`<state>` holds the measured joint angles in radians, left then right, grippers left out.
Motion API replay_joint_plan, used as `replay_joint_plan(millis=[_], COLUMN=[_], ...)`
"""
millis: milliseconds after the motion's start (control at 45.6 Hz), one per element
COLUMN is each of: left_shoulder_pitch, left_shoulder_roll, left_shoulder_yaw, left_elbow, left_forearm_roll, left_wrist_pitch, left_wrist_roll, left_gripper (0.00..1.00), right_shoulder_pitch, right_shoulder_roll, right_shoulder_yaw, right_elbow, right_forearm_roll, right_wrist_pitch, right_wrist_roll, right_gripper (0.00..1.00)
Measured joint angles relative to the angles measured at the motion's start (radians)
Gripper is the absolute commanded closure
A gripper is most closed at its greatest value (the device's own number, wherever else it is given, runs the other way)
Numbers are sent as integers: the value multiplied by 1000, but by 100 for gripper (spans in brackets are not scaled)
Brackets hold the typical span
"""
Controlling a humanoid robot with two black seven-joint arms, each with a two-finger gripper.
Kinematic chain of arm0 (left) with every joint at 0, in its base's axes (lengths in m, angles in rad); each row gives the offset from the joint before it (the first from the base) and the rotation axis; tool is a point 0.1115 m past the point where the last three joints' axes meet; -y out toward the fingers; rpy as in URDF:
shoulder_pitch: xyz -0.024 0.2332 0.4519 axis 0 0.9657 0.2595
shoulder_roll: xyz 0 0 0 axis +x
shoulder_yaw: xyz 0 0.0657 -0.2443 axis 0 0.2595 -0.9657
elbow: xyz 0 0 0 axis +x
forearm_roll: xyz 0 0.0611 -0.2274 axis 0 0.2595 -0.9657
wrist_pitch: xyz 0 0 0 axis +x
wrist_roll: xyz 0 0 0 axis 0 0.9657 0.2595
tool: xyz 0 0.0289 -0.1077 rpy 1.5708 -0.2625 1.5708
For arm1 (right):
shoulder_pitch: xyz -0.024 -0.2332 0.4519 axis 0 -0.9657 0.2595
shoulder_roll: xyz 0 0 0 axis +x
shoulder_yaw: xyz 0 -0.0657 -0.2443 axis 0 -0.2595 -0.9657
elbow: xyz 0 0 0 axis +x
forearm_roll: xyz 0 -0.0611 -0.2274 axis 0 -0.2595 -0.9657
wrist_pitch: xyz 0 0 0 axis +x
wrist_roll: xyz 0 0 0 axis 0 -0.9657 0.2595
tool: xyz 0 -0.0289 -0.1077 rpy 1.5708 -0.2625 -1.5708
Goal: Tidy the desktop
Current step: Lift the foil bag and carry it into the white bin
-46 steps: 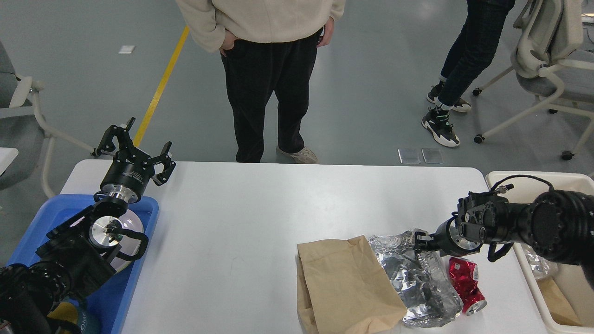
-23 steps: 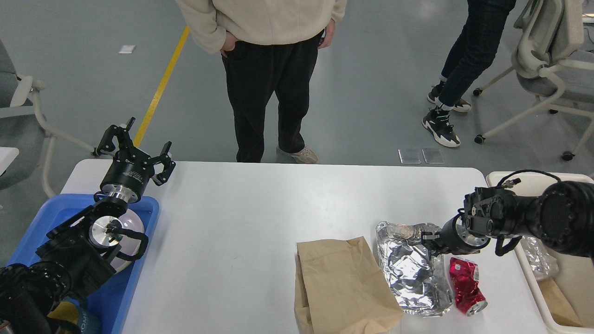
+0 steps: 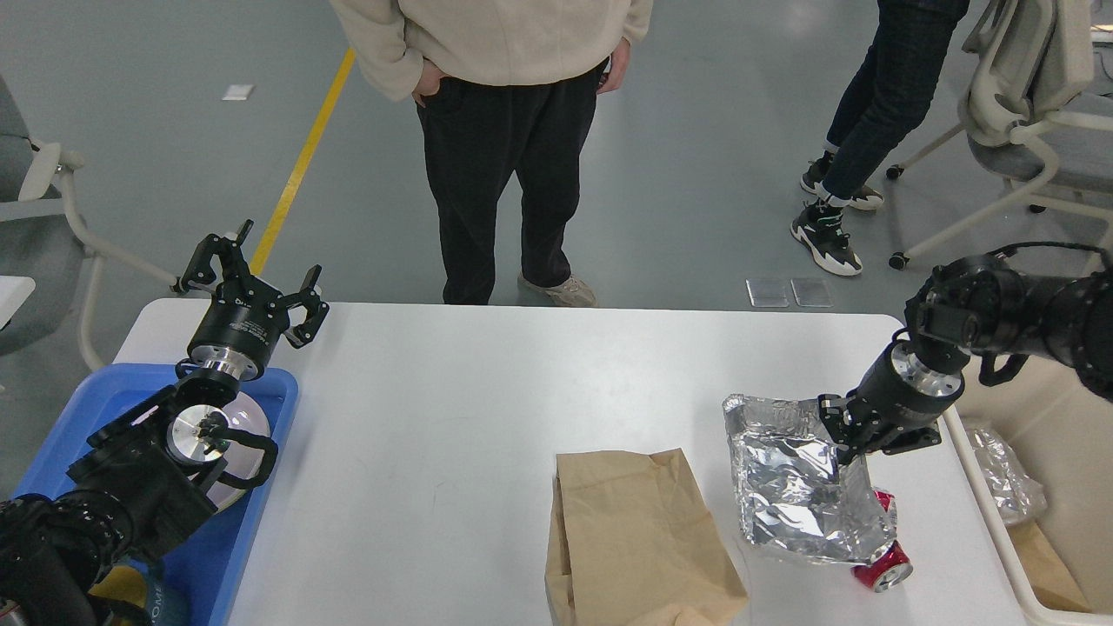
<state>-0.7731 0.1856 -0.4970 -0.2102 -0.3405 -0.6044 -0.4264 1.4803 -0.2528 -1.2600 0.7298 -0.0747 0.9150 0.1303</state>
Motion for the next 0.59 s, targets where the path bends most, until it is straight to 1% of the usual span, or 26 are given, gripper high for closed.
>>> replay_joint_plan(millis=[110, 395, 482, 592], left_shoulder_pitch=[0, 0, 0, 0], left_shoulder_roll=[0, 0, 0, 0], left_shoulder_yaw=[0, 0, 0, 0], left_elbow=[0, 0, 0, 0], left_forearm_roll=[0, 0, 0, 0], left_wrist_pitch=[0, 0, 0, 0], left_wrist_roll=[0, 0, 0, 0], left_gripper=[3, 3, 3, 3], right_shoulder_pitch=[95, 416, 479, 509], right_shoulder_roll=[-31, -126, -131, -130], right_shoulder_yaw=[4, -12, -27, -41], right_elbow=[2, 4, 4, 4], right_forearm_roll=[-2, -7, -10, -12], right_wrist_pitch=[39, 45, 45, 45], right_wrist_roll=[0, -1, -2, -3], right_gripper=[100, 100, 100, 100])
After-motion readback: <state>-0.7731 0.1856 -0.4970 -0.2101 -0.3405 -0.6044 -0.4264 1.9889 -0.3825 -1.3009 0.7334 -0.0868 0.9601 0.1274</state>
